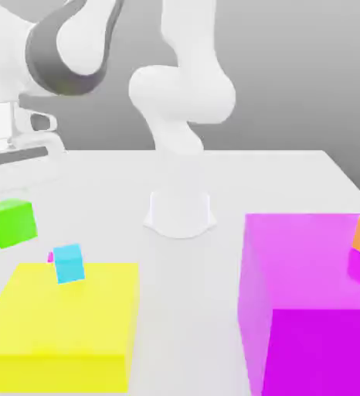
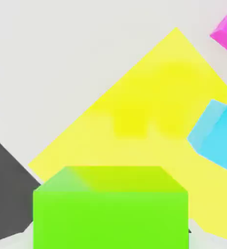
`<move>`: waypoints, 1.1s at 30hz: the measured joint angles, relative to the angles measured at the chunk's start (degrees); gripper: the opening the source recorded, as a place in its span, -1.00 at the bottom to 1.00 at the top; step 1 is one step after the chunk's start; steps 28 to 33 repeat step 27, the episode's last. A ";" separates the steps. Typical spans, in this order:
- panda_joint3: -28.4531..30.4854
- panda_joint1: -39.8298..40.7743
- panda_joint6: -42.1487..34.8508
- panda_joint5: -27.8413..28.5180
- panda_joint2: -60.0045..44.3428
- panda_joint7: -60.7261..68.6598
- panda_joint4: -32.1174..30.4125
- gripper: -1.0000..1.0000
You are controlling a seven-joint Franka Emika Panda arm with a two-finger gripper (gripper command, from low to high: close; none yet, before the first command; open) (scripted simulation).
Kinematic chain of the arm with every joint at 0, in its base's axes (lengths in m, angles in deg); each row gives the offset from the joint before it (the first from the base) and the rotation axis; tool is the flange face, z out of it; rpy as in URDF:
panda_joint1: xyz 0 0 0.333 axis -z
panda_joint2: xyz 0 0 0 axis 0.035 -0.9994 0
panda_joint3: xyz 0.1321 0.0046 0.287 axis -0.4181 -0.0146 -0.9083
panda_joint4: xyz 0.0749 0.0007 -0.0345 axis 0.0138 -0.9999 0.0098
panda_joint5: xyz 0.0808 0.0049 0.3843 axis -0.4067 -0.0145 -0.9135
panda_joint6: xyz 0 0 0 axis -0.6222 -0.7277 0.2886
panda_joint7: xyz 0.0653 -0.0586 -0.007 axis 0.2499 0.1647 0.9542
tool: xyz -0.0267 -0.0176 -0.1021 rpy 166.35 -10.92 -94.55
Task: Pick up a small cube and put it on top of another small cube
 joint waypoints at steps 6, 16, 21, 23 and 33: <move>-2.51 6.16 4.68 5.05 2.61 -15.42 -9.10 -1.00; -9.35 22.21 15.66 12.07 -3.22 -30.60 -17.68 -1.00; -19.06 32.00 21.92 12.07 -9.61 -30.62 -17.50 -1.00; -19.08 32.02 21.97 12.06 -9.61 -30.60 -17.50 1.00; -19.08 32.02 21.97 12.06 -9.61 -30.60 -17.50 1.00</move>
